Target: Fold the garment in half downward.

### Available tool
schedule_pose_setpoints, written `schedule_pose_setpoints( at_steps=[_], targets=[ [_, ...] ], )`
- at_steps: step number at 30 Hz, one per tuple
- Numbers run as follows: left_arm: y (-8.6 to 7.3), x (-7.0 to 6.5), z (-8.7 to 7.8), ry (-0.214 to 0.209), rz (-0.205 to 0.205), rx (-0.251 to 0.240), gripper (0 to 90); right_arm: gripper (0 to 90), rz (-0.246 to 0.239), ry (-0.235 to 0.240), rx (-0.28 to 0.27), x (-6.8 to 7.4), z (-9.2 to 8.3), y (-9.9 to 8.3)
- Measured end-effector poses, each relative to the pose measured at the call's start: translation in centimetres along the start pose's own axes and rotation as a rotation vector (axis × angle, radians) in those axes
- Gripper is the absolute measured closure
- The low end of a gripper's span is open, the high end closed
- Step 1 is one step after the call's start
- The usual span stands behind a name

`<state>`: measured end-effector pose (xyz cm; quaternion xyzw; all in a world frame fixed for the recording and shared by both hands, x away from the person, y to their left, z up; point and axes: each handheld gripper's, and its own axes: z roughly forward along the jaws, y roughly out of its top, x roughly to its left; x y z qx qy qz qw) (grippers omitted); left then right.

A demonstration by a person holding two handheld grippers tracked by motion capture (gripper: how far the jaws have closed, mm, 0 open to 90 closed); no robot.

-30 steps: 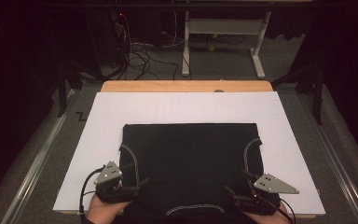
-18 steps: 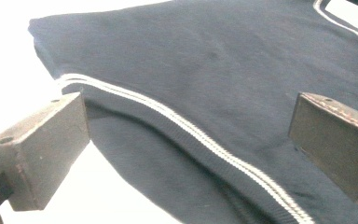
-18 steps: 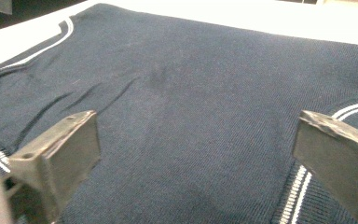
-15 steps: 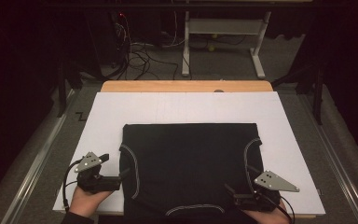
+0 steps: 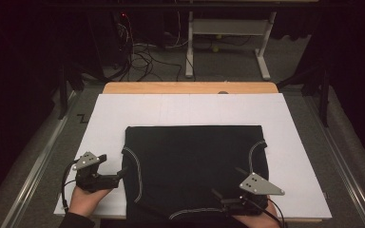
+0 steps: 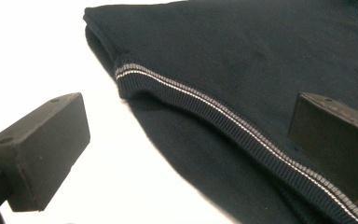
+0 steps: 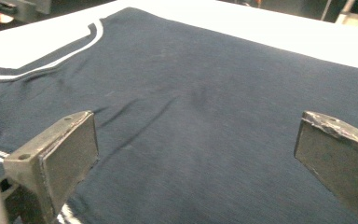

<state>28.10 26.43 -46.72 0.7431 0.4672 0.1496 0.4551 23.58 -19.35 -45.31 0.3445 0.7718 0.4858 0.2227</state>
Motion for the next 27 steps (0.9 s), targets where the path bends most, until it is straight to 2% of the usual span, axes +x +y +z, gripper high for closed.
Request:
schedule_pose_setpoints(
  at_steps=[17,24,27],
  targets=[
    [0.3,-0.5,1.3,-0.017,0.024,0.019,0.0,0.4,-0.069,0.123,0.02,4.7,4.1,1.5],
    [1.1,0.0,2.4,-0.023,0.019,0.024,0.0,0.4,-0.091,0.164,0.037,6.5,5.9,2.4],
    [1.9,0.3,2.6,-0.01,0.011,0.017,0.0,0.4,-0.095,0.178,0.033,7.2,6.4,3.0]
  ],
)
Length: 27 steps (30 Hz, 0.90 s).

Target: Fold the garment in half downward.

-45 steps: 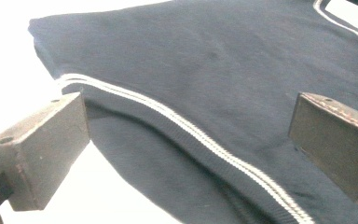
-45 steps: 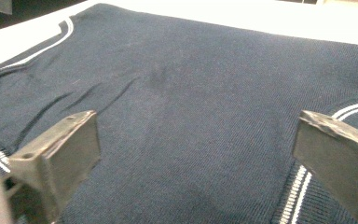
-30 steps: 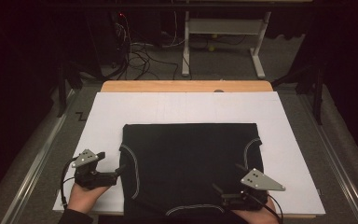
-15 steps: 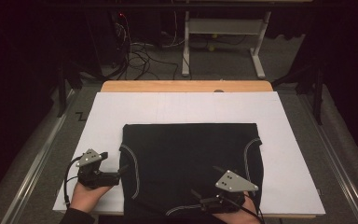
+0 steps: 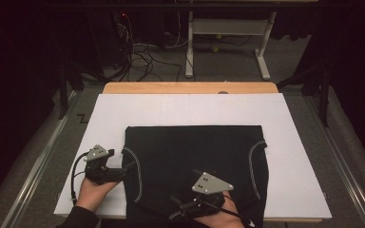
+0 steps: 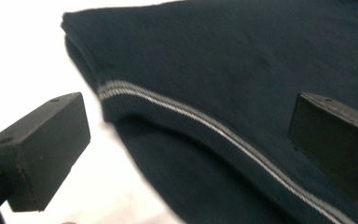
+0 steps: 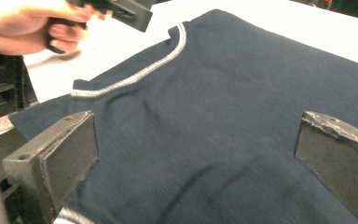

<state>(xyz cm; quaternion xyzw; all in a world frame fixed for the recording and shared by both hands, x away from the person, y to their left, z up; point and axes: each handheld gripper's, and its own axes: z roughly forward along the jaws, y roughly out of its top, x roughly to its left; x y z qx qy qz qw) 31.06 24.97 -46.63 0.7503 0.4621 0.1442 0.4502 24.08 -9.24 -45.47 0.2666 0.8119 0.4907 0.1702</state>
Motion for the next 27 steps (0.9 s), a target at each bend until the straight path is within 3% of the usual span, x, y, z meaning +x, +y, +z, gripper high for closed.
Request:
schedule_pose_setpoints(
  at_steps=[13,24,27],
  targets=[
    [4.3,1.1,0.3,-0.017,0.001,-0.033,0.0,0.4,-0.022,0.062,-0.015,2.3,2.8,2.4],
    [8.0,2.0,0.0,-0.003,0.013,-0.051,0.0,0.5,-0.043,0.103,-0.007,3.9,3.9,3.2],
    [8.4,2.6,0.2,0.024,0.007,-0.046,0.0,0.5,-0.051,0.121,-0.001,4.4,4.2,3.2]
  ],
)
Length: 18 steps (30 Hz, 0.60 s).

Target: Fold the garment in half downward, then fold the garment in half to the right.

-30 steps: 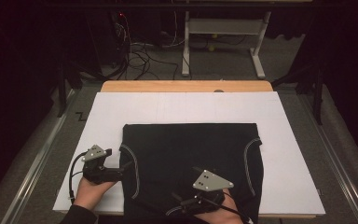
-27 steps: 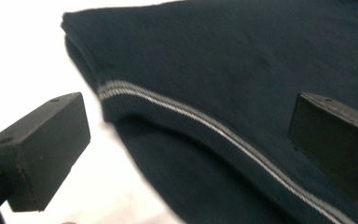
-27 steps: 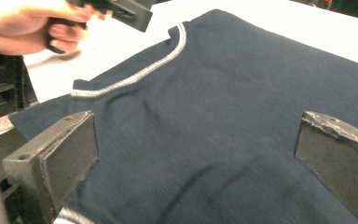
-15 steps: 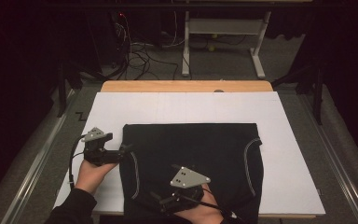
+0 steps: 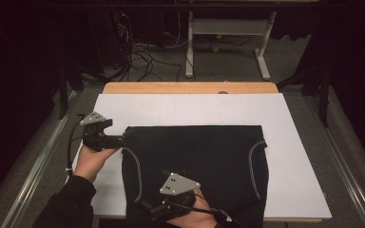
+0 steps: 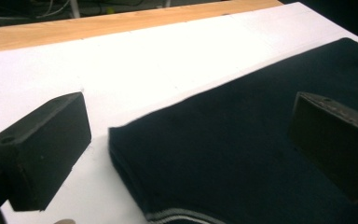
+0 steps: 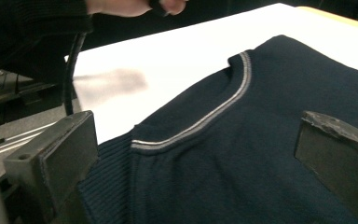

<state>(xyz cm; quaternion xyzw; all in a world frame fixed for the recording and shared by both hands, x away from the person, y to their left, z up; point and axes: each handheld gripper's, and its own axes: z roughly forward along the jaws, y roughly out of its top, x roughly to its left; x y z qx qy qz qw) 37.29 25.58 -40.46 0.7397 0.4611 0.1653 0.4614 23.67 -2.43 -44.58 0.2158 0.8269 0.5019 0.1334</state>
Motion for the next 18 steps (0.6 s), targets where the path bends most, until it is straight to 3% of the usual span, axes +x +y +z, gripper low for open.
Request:
schedule_pose_setpoints(
  at_steps=[5,9,18],
  targets=[
    [-0.1,1.5,1.1,0.008,-0.021,0.043,0.0,0.5,-0.009,0.023,0.013,0.9,0.7,-0.1],
    [-0.2,2.6,2.2,0.01,-0.035,0.05,0.0,0.5,-0.009,0.031,0.029,1.3,1.2,-0.2],
    [-0.3,4.1,5.0,0.003,-0.077,0.102,3.2,0.4,-0.004,0.045,0.042,2.0,2.0,-0.2]
  ],
)
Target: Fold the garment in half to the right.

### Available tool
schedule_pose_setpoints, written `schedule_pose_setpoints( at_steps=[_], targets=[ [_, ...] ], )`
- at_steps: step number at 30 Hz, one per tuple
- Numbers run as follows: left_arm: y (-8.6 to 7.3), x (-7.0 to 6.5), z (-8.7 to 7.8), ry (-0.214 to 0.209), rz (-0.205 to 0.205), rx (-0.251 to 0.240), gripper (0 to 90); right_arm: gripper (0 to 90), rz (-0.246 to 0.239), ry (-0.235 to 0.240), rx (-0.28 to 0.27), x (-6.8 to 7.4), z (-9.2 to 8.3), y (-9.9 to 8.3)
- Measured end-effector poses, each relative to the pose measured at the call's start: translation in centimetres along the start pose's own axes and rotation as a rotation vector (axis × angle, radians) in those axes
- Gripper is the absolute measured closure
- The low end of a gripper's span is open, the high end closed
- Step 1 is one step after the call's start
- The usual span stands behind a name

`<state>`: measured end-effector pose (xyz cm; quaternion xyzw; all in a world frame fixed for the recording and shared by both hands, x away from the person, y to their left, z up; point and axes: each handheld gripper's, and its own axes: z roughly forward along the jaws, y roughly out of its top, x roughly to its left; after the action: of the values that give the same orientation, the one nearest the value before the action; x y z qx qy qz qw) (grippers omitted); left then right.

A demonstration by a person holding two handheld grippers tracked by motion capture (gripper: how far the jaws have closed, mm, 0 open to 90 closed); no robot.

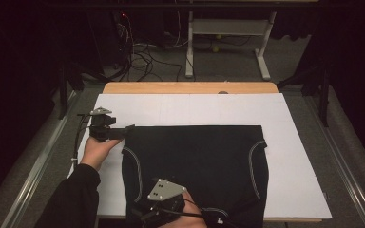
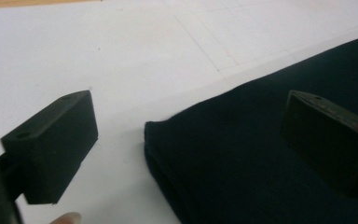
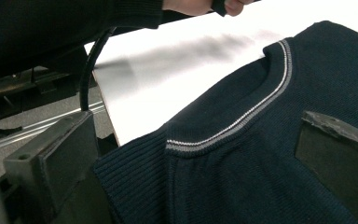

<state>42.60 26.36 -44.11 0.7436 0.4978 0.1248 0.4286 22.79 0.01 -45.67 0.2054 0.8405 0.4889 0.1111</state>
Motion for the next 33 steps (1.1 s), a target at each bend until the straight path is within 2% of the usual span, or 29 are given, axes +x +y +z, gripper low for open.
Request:
schedule_pose_setpoints(
  at_steps=[2,4,6,9,11,13,17,19,21,25,27,29,31,33],
  targets=[
    [-0.2,0.5,0.6,0.003,-0.029,0.015,3.4,0.4,0.005,0.001,0.011,0.1,0.1,-0.1],
    [-0.5,0.9,1.2,0.015,-0.035,0.04,3.4,0.4,-0.002,0.002,0.013,0.2,0.2,-0.2],
    [-0.8,1.0,1.9,0.007,-0.056,0.047,3.4,0.5,-0.003,0.002,0.015,0.3,0.2,-0.3],
    [-1.0,0.9,2.9,0.021,-0.056,0.074,3.5,0.5,-0.003,-0.003,0.019,0.3,0.0,-0.5],
    [-1.2,0.7,3.7,0.053,-0.049,0.104,8.5,0.5,-0.001,-0.005,0.021,0.2,0.0,-0.5],
    [-1.3,0.8,4.2,0.061,-0.061,0.125,9.3,0.5,0.002,-0.005,0.018,0.2,0.0,-0.6],
    [-1.3,0.5,4.9,0.076,-0.054,0.114,13.6,0.5,0.0,-0.003,0.02,0.4,-0.2,-0.8],
    [-1.4,0.3,5.0,0.07,-0.04,0.108,20.2,0.5,-0.002,-0.005,0.029,0.3,-0.2,-0.9],
    [-1.4,-0.1,5.1,0.072,-0.009,0.111,27.1,0.5,0.003,-0.006,0.036,0.2,-0.2,-0.8],
    [-1.7,-0.4,5.0,0.047,0.022,0.112,45.1,0.7,0.001,0.0,0.037,0.4,0.1,-0.8],
    [-1.9,-0.5,4.8,0.037,0.027,0.106,54.0,1.1,0.004,0.004,0.04,0.5,0.3,-0.8],
    [-2.3,-0.4,4.4,0.015,0.018,0.078,65.8,1.6,0.001,0.008,0.049,0.7,0.5,-0.9],
    [-2.6,-0.6,4.0,0.006,0.029,0.044,70.5,4.0,0.001,0.012,0.061,0.9,0.7,-0.9],
    [-2.9,-0.9,3.7,0.007,0.037,0.03,70.8,7.4,0.003,0.006,0.081,1.1,1.0,-0.9]
  ],
)
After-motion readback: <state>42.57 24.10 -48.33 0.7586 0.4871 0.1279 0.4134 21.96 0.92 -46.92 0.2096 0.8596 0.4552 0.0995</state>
